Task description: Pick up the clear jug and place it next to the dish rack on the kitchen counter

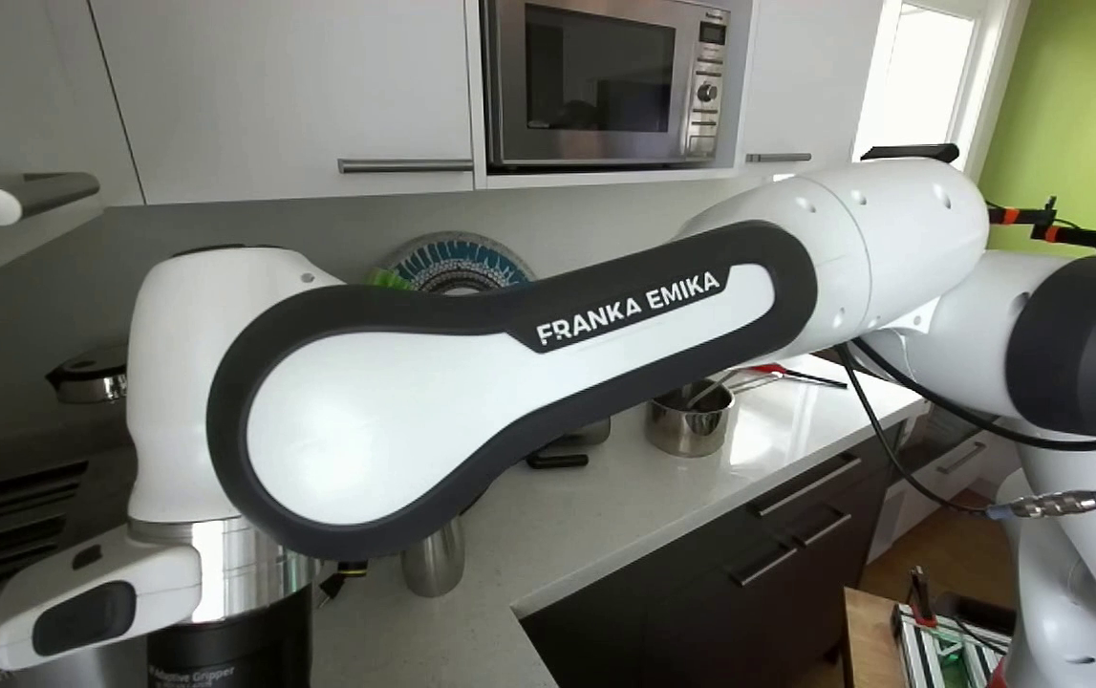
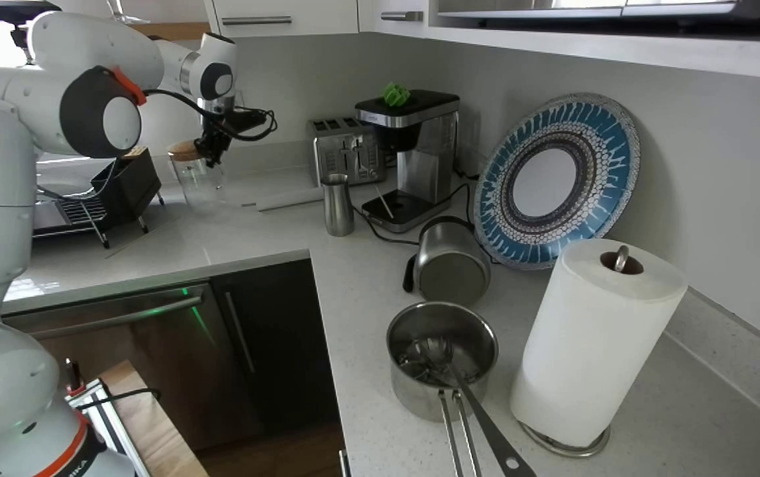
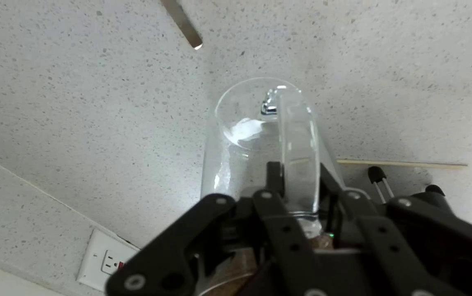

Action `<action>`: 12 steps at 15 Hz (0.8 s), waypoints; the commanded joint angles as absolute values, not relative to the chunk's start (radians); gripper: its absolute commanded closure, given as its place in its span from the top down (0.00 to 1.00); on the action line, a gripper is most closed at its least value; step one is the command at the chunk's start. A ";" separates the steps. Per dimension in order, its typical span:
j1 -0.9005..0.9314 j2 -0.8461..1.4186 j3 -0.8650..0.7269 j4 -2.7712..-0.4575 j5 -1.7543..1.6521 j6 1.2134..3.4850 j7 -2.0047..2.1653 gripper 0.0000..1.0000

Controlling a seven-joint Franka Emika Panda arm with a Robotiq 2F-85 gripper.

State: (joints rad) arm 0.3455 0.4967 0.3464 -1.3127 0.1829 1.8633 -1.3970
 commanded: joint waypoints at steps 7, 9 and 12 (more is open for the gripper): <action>0.360 0.513 0.348 -1.300 0.183 1.954 -1.391 0.06; 0.359 0.516 0.349 -1.301 0.185 1.965 -1.393 0.06; 0.358 0.521 0.351 -1.300 0.188 1.963 -1.395 0.06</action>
State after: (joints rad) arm 0.3544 0.5189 0.3465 -1.3128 0.1818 1.9484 -1.3968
